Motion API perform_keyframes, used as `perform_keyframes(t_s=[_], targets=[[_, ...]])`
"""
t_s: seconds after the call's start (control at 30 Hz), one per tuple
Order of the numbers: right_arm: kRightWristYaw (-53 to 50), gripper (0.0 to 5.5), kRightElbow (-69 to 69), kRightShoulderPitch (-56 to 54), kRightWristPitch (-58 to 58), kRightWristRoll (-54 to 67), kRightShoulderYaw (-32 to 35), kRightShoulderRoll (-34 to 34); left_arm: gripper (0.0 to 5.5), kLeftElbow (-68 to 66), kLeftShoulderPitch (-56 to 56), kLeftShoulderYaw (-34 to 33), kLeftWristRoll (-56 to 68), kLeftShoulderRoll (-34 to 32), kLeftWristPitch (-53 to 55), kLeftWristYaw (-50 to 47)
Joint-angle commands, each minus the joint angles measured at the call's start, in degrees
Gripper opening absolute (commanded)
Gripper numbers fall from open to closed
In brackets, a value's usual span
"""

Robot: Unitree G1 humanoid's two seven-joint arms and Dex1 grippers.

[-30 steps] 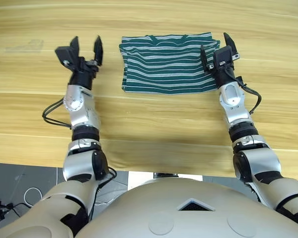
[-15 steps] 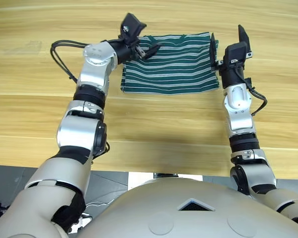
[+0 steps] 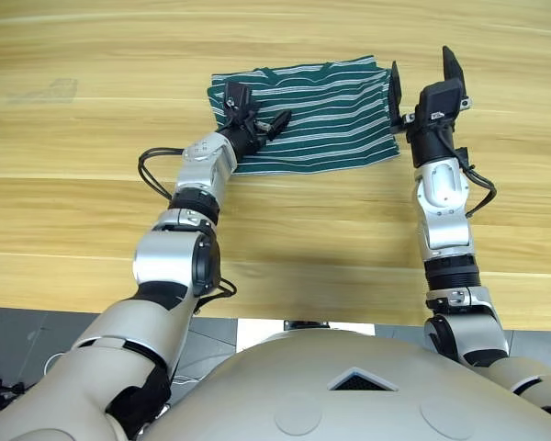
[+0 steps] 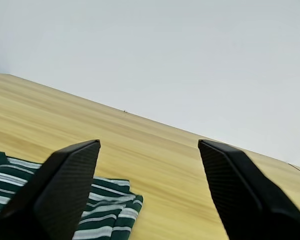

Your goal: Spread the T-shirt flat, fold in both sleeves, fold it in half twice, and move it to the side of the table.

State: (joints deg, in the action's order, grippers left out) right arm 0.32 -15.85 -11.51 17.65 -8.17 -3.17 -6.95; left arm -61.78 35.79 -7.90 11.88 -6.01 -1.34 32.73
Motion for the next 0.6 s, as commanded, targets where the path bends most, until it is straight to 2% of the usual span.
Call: perform_keyframes(t_s=[0.03,0.1,0.17,0.37,0.47,0.6], targets=[[-0.14,3.63,0.73,1.37,-1.77,-1.15,-0.55,-0.1,3.97,29.78,-30.03,4.06,5.59,3.25,25.05,-1.69],[-0.73,3.63,-0.11,1.28,-2.07,-1.47,-0.56,-0.02,3.97,47.21,-41.43,7.29,9.54,2.81,34.19,-3.16],[-1.18,3.63,-1.14,0.86,-2.1,-1.75,-0.86,0.4,3.97,59.11,-48.43,9.1,13.21,2.16,40.62,-5.56],[-1.2,3.63,-1.36,0.84,-2.44,-2.01,-1.18,0.69,3.97,83.07,-60.35,8.63,26.68,0.55,57.31,-11.45],[-1.83,3.63,-2.46,0.62,-2.2,-2.44,-1.39,1.24,3.97,85.44,-60.26,6.54,31.32,0.77,60.89,-12.95],[-1.19,3.63,-1.83,2.02,-1.57,-2.61,-2.4,1.66,3.97,79.41,-54.81,5.18,28.91,1.78,56.54,-15.71]])
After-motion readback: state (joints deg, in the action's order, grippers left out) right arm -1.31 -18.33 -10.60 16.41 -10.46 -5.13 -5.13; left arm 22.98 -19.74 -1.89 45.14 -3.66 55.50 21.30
